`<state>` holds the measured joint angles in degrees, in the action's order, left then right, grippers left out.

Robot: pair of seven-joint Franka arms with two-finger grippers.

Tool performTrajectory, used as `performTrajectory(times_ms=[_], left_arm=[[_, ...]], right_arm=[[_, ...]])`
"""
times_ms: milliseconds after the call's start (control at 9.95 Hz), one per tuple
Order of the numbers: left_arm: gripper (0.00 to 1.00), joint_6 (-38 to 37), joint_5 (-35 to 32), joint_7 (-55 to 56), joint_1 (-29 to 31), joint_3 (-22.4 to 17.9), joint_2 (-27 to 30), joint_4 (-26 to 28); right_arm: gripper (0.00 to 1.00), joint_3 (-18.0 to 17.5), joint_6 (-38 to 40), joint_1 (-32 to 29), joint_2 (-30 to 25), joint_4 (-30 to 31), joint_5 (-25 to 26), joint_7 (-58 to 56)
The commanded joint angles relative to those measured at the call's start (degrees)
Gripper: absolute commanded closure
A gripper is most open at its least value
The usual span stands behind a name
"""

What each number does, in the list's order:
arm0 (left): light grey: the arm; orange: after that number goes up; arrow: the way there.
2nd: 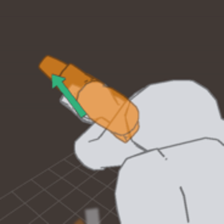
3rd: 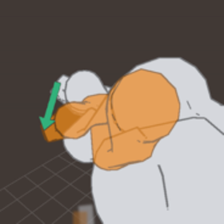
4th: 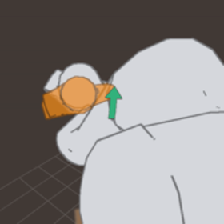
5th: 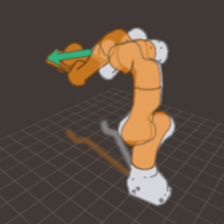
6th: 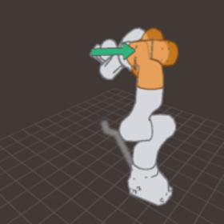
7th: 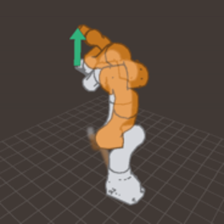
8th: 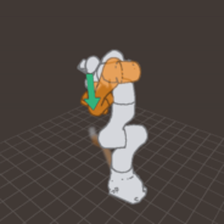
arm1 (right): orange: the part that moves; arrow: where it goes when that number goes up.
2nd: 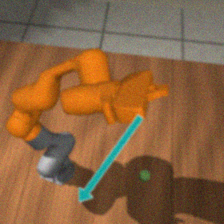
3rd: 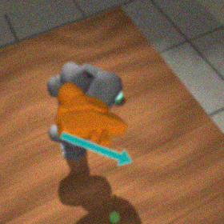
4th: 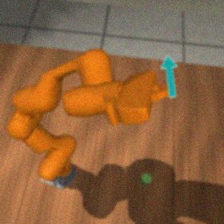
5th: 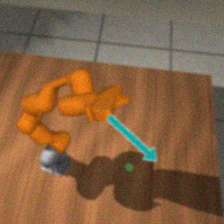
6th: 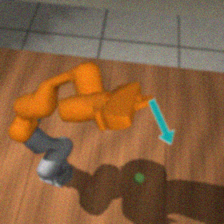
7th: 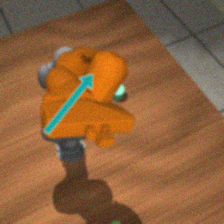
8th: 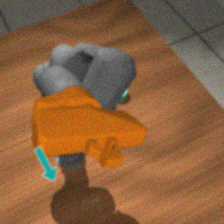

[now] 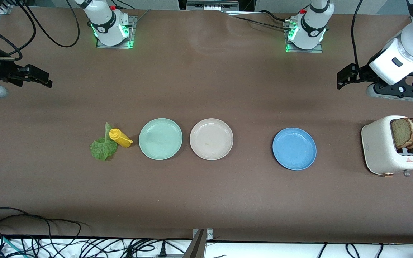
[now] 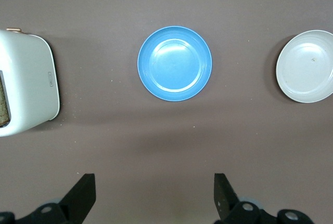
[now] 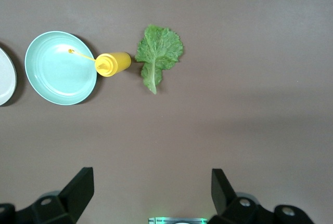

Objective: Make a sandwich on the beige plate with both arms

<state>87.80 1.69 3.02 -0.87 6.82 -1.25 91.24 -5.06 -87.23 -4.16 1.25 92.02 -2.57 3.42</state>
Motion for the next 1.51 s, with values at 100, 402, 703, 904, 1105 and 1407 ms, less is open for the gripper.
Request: performTrajectory(times_ms=[100, 402, 703, 904, 1105, 1407], left_arm=[[0.00, -0.61, -1.51, -1.08, -0.45, -0.23, 0.29, -0.10], [0.00, -0.70, -1.51, -0.99, -0.45, -0.23, 0.29, -0.19], [0.00, -0.70, -1.51, -0.99, -0.45, -0.23, 0.29, -0.19], [0.00, -0.70, -1.51, -0.91, -0.45, -0.23, 0.29, -0.19], [0.00, -0.70, -1.51, -0.91, -0.45, -0.23, 0.29, -0.19], [0.00, -0.70, -1.51, -0.91, -0.45, -0.23, 0.29, -0.19]], right_arm=[[0.00, 0.14, 1.35, -0.06, 0.25, -0.61, -1.12, -0.16], [0.00, 0.14, 1.44, -0.15, 0.33, 0.00, -1.12, -0.16], [0.00, 0.14, 1.53, -0.15, 0.33, 0.44, -0.77, -0.25], [0.00, 0.14, 1.53, -0.15, 0.59, 0.70, -0.94, -0.25], [0.00, 0.14, 1.53, -0.15, 0.77, 0.70, -0.94, -0.43], [0.00, 0.14, 1.53, -0.15, 0.77, 1.14, -1.03, -0.43]])
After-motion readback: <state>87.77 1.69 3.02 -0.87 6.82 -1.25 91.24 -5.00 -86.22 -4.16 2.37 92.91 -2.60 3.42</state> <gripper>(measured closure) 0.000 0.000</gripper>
